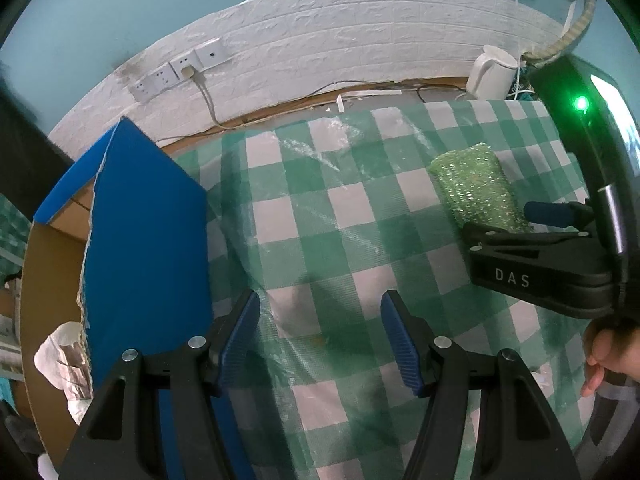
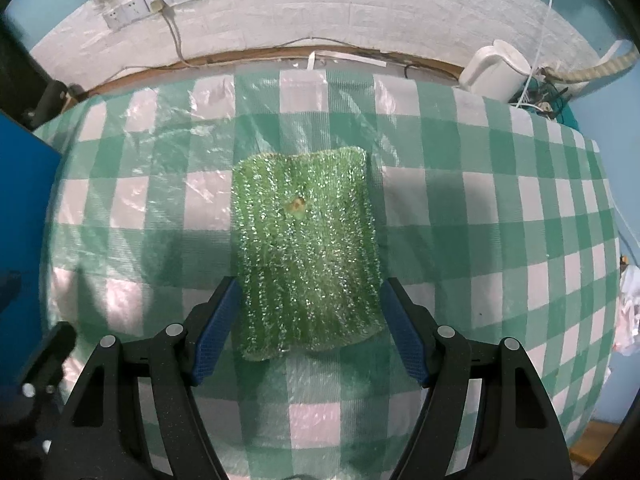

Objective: Organize soft objects
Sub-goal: 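Move the right tool toward the green scrubber pad while the left tool moves toward the white foam tube, then grasp the green sparkly scrubber pad with the right tool while the left tool grasps the white foam tube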

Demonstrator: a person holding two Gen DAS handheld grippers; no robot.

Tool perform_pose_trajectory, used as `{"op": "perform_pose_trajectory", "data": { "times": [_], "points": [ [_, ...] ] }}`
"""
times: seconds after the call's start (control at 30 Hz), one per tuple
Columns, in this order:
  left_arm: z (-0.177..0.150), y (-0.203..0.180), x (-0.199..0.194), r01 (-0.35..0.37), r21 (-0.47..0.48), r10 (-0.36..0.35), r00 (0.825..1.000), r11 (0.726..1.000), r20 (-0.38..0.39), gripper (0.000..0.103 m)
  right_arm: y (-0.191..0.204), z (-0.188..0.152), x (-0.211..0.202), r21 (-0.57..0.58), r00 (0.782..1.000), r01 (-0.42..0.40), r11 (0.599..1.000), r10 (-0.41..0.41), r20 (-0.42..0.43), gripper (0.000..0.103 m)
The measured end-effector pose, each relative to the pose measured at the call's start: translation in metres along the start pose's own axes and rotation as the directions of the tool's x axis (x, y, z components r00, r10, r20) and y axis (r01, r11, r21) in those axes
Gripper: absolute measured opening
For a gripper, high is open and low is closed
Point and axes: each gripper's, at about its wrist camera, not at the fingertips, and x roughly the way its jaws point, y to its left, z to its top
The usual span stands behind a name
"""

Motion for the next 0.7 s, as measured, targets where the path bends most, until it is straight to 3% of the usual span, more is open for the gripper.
{"op": "perform_pose_trajectory", "data": {
  "times": [0.23, 0.3, 0.43, 0.5, 0.53, 0.7],
  "points": [
    [-0.001, 0.005, 0.006, 0.005, -0.017, -0.005, 1.0, 1.0, -0.012, 0.064, 0.0, 0.002, 0.005, 0.01, 1.0, -0.003, 1.0, 0.003, -0.001, 0.072],
    [-0.001, 0.005, 0.006, 0.006, -0.014, -0.006, 1.0, 1.0, -0.015, 0.064, 0.001, 0.001, 0.004, 0.004, 1.0, -0.006, 1.0, 0.006, -0.001, 0.066],
    [-0.003, 0.002, 0.006, 0.013, -0.006, -0.013, 1.0, 1.0, -0.016, 0.064, 0.005, -0.003, 0.0, -0.03, 1.0, 0.0, 1.0, 0.0, -0.008, 0.043],
    [-0.004, 0.001, 0.005, 0.016, -0.003, -0.016, 1.0, 1.0, -0.016, 0.064, 0.004, -0.007, -0.001, -0.033, 1.0, 0.004, 0.999, -0.005, -0.012, 0.031],
    [-0.004, -0.001, 0.004, 0.018, 0.0, -0.018, 1.0, 1.0, -0.017, 0.064, 0.002, -0.009, -0.002, -0.029, 1.0, 0.014, 0.999, -0.014, -0.017, 0.019],
    [-0.009, -0.008, -0.003, 0.03, 0.023, -0.03, 0.999, 0.999, -0.012, 0.064, -0.008, -0.02, -0.006, -0.003, 0.999, -0.008, 1.0, 0.008, -0.036, 0.013]
  ]
}}
